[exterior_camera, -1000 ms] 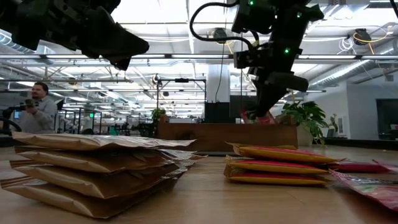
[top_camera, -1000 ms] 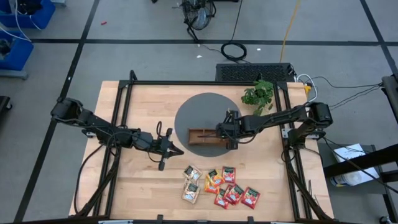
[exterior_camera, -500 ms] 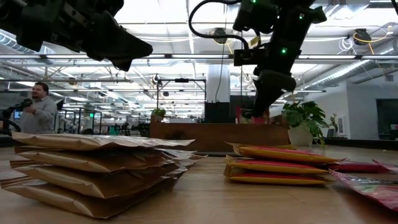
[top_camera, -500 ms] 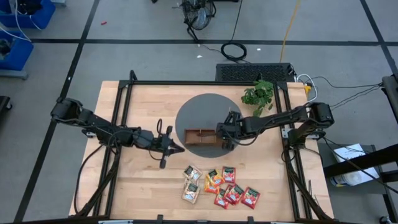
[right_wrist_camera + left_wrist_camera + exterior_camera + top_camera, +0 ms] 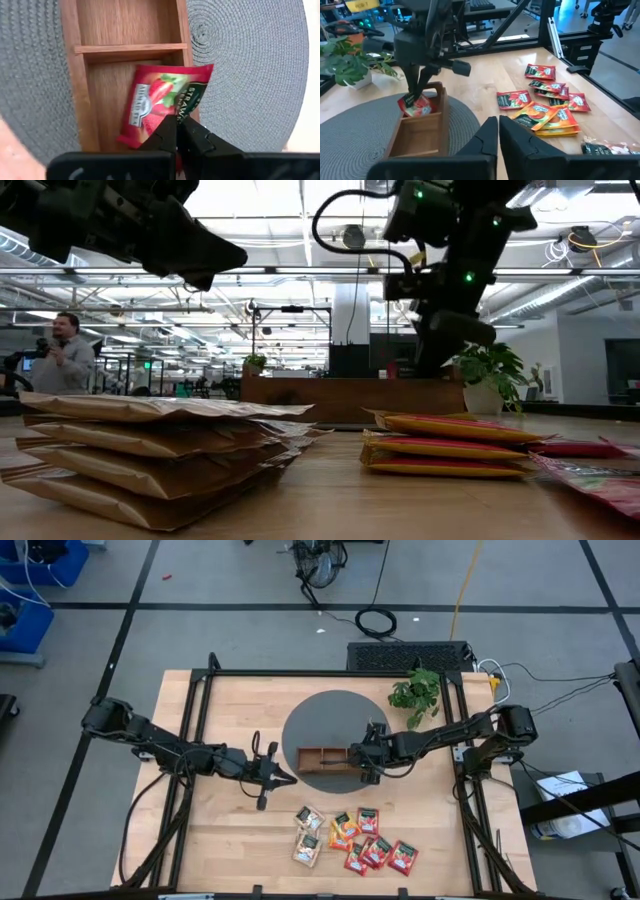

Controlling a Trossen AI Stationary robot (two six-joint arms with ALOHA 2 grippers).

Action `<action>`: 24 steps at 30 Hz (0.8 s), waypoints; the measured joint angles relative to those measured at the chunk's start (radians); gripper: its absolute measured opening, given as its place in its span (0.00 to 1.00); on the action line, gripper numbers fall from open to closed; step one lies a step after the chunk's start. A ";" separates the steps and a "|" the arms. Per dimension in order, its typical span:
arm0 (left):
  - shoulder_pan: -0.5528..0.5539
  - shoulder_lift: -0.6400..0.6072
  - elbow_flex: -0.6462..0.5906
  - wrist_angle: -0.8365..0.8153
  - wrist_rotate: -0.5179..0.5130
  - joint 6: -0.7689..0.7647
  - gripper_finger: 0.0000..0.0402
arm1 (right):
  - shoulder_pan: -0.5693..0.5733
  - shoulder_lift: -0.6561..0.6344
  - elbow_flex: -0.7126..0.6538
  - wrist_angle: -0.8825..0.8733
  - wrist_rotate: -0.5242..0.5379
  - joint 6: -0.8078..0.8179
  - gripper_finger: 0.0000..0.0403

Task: Pick & Place Tea
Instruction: Put the red tea bag into the right slot of the wooden organizer, then put the orange tea bag into the middle slot of the wooden organizer

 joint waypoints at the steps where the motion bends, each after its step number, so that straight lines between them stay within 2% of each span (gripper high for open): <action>1: 0.000 0.000 0.000 0.000 0.000 0.002 0.08 | 0.000 0.000 -0.007 0.007 0.000 0.000 0.02; 6: 0.000 0.000 0.000 0.000 0.001 0.009 0.09 | -0.001 -0.006 -0.013 0.019 0.021 -0.013 0.12; 15: 0.000 0.000 0.000 0.000 0.002 0.004 0.01 | -0.001 -0.071 -0.013 0.043 0.025 -0.056 0.29; 20: 0.000 0.000 0.000 0.000 0.002 -0.003 0.04 | -0.001 -0.091 -0.013 0.047 0.029 -0.075 0.33; 24: 0.000 0.000 0.000 -0.002 0.002 -0.003 0.08 | 0.008 -0.122 -0.011 0.069 0.083 -0.078 0.33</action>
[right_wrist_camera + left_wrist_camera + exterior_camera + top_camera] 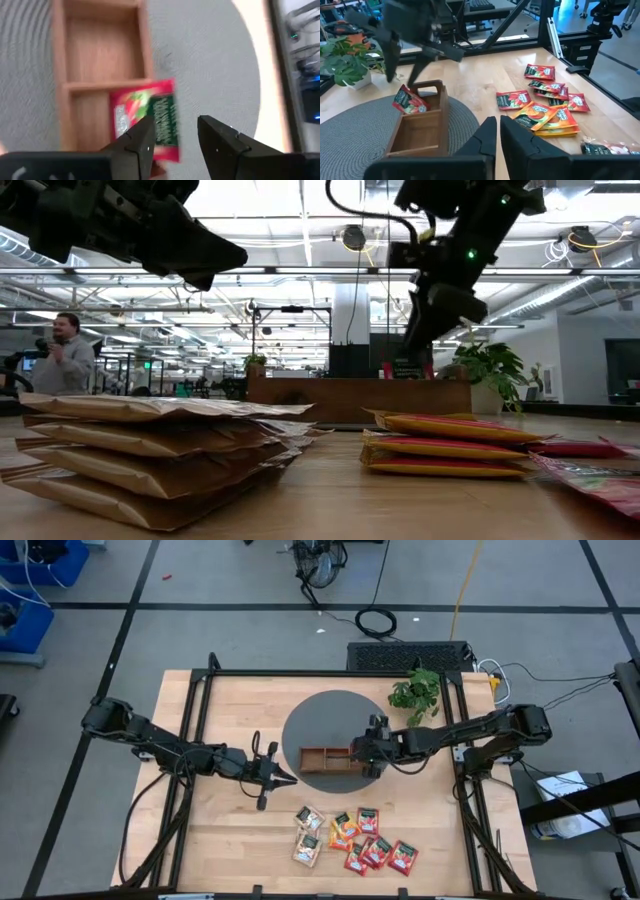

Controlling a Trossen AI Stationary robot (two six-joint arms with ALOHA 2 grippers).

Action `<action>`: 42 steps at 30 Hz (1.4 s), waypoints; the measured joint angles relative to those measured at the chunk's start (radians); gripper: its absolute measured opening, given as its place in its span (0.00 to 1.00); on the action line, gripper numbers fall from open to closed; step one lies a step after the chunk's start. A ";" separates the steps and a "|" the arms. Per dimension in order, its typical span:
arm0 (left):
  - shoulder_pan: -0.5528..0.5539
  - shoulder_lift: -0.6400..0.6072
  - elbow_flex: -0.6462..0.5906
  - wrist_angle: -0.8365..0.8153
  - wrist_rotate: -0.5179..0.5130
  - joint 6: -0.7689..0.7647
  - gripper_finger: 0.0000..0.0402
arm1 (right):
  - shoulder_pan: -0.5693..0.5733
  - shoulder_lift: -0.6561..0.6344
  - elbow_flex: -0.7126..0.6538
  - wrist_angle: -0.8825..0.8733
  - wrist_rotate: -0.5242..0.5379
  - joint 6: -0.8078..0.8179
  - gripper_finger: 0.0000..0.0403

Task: Pick & Place Tea
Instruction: Put the orange tea bag into the middle slot of the wooden organizer

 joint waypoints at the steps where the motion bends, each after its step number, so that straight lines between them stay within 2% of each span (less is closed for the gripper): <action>1: 0.000 0.000 0.000 -0.003 0.000 0.000 0.09 | 0.010 -0.014 0.000 0.016 -0.003 0.012 0.33; 6: -0.005 0.000 0.000 -0.064 0.005 -0.019 0.07 | 0.110 -0.047 0.003 0.169 -0.167 0.050 0.29; 9: -0.010 0.000 0.000 -0.081 0.009 -0.047 0.03 | 0.207 -0.045 -0.015 0.297 -0.166 0.018 0.27; 14: -0.044 0.016 0.000 -0.069 0.030 -0.113 0.02 | 0.330 -0.017 -0.149 0.612 -0.197 -0.045 0.21; 16: -0.072 0.047 0.001 -0.077 0.022 -0.163 0.02 | 0.352 0.000 -0.200 0.751 -0.217 -0.049 0.17; 20: -0.144 0.160 0.000 -0.035 -0.030 -0.229 0.01 | 0.372 0.031 -0.274 0.875 -0.218 -0.055 0.03; 22: -0.167 0.217 0.012 0.009 -0.034 -0.225 0.02 | 0.375 0.034 -0.289 0.879 -0.217 -0.051 0.02; 25: -0.180 0.264 0.067 0.010 -0.023 -0.191 0.04 | 0.370 0.047 -0.292 0.876 -0.222 -0.011 0.05; 34: -0.177 0.356 0.235 -0.116 0.008 -0.183 0.01 | 0.318 0.103 -0.287 0.889 -0.434 -0.021 0.07; 38: -0.169 0.390 0.274 -0.120 0.047 -0.173 0.05 | 0.291 0.135 -0.218 0.805 -0.537 0.030 0.11; 42: -0.164 0.395 0.286 -0.154 0.056 -0.176 0.06 | 0.288 0.178 -0.098 0.594 -0.588 -0.009 0.20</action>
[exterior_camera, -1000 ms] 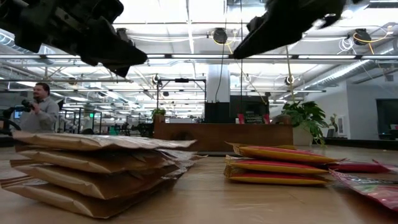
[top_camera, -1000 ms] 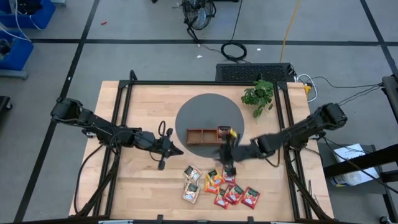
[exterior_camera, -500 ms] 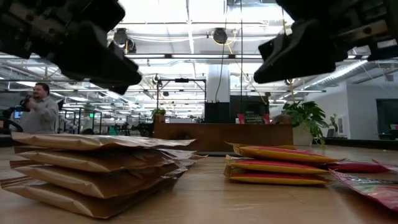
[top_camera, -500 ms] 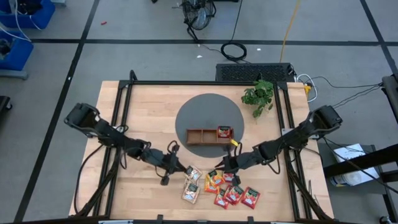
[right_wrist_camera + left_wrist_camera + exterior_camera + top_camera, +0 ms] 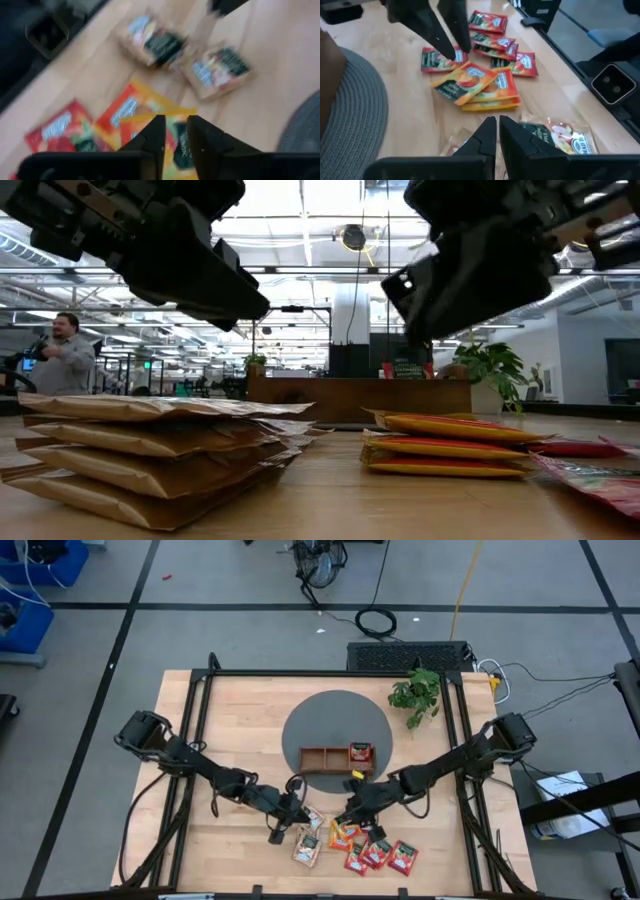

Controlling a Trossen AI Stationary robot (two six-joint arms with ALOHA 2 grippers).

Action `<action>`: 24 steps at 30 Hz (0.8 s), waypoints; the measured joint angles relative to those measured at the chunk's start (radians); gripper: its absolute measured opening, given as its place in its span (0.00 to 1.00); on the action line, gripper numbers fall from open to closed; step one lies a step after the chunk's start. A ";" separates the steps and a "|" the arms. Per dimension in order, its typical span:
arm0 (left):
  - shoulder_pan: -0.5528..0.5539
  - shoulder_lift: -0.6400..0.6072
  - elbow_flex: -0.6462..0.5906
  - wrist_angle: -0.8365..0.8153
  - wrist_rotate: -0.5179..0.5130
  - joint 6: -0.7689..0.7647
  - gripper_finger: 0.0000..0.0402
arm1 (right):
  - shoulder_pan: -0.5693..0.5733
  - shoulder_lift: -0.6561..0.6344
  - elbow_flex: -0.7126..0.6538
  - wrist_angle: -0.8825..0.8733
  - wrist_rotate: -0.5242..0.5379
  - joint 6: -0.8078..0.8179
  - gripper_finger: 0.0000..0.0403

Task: Pick & Place Tea
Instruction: Put the orange tea bag into the middle slot of the wooden organizer

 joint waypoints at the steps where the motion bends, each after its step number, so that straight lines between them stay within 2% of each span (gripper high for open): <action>1: 0.000 0.000 0.000 -0.007 0.000 0.000 0.06 | -0.004 0.011 0.026 -0.058 -0.016 -0.020 0.23; 4: 0.000 0.000 0.000 -0.012 0.000 0.000 0.03 | -0.029 0.045 0.100 -0.146 -0.073 -0.044 0.31; 8: 0.000 0.000 0.000 -0.017 0.000 -0.001 0.01 | -0.067 0.099 0.159 -0.176 -0.128 -0.073 0.42; 13: -0.001 0.000 -0.001 -0.052 0.001 -0.001 0.06 | -0.112 0.133 0.172 -0.195 -0.169 -0.183 0.51; 18: -0.001 0.000 -0.001 -0.069 0.001 -0.001 0.11 | -0.159 0.150 0.172 -0.224 -0.200 -0.200 0.53; 24: 0.000 0.000 -0.001 -0.072 0.001 0.004 0.11 | -0.149 0.148 0.172 -0.222 -0.203 -0.252 0.51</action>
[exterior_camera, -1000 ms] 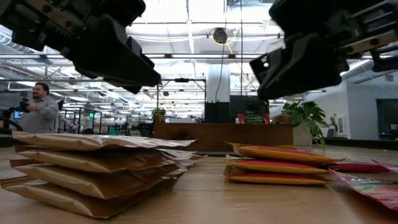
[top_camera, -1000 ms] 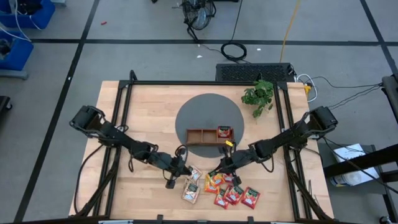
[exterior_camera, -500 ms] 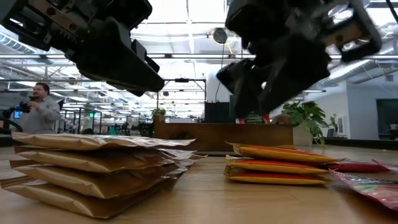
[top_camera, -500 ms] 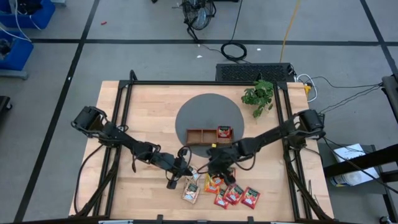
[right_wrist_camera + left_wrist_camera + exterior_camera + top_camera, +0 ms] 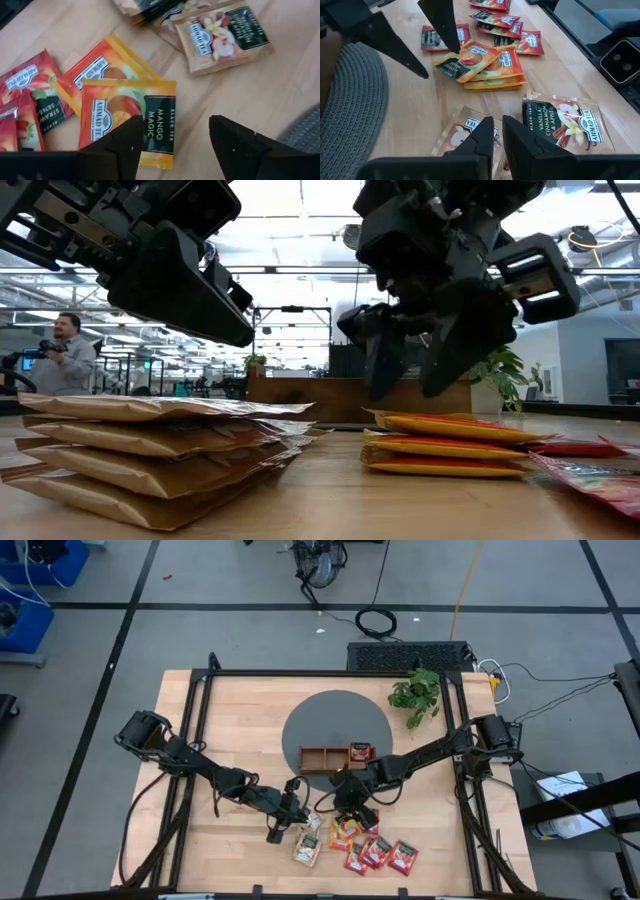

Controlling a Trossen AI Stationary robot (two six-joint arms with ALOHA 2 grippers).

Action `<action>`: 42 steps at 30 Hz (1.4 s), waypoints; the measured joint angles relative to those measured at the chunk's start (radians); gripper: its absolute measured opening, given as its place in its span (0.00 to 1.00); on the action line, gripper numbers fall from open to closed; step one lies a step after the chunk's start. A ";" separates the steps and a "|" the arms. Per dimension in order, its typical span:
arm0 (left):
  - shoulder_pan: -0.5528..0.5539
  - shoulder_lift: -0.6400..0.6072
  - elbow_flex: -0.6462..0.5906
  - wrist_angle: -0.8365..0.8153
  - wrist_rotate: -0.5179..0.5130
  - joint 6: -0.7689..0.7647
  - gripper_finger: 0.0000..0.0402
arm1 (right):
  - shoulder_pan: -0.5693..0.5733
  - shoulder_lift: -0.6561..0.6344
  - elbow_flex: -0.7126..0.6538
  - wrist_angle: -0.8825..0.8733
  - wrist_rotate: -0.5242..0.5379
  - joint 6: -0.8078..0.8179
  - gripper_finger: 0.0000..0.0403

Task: Pick & Place Tea
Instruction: Put the orange tea bag into the middle slot of the wooden organizer

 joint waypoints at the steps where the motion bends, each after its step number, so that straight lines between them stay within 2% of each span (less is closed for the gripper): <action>1: 0.000 0.000 0.000 0.000 0.000 0.001 0.12 | 0.004 0.000 0.000 0.002 0.000 -0.003 0.51; 13: 0.000 0.000 0.000 0.000 0.000 0.017 0.12 | 0.012 0.085 -0.001 0.068 -0.001 0.000 0.51; 21: 0.000 0.000 0.000 -0.003 0.000 0.019 0.12 | 0.008 0.073 -0.001 0.060 -0.002 -0.003 0.51; 30: -0.003 -0.001 0.000 0.029 0.000 0.017 0.12 | 0.017 -0.018 -0.001 0.046 0.002 0.033 0.51; 42: -0.011 -0.001 0.000 0.035 0.000 0.020 0.12 | 0.026 0.006 -0.007 0.048 0.000 -0.048 0.51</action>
